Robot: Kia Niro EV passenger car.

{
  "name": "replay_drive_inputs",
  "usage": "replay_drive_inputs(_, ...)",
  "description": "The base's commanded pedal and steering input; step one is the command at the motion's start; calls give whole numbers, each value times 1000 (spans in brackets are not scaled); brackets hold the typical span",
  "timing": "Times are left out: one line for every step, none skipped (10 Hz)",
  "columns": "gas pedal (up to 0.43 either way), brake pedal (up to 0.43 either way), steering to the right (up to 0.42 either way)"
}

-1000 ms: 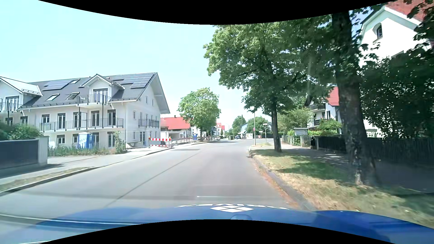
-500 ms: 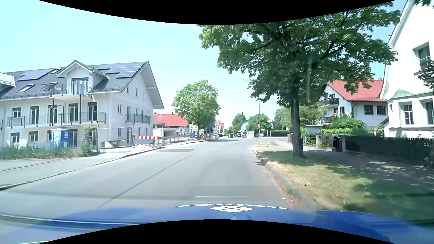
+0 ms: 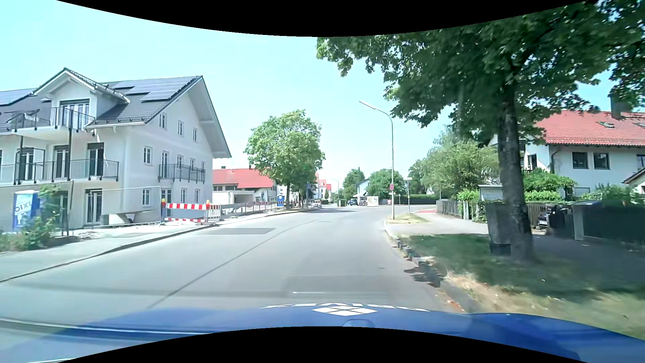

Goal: Follow the waypoints while adhering to traffic rules and regulations

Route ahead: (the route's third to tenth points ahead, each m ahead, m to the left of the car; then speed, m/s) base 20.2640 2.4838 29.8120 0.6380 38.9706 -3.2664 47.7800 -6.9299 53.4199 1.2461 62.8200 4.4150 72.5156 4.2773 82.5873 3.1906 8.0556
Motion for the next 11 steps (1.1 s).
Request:
replay_drive_inputs(0,49,19)
replay_drive_inputs(0,91,22)
replay_drive_inputs(0,128,25)
replay_drive_inputs(0,152,28)
replay_drive_inputs(0,152,28)
replay_drive_inputs(0,152,28)
replay_drive_inputs(0,146,28)
replay_drive_inputs(0,134,29)
replay_drive_inputs(0,116,31)
replay_drive_inputs(0,110,31)
replay_drive_inputs(0,116,31)
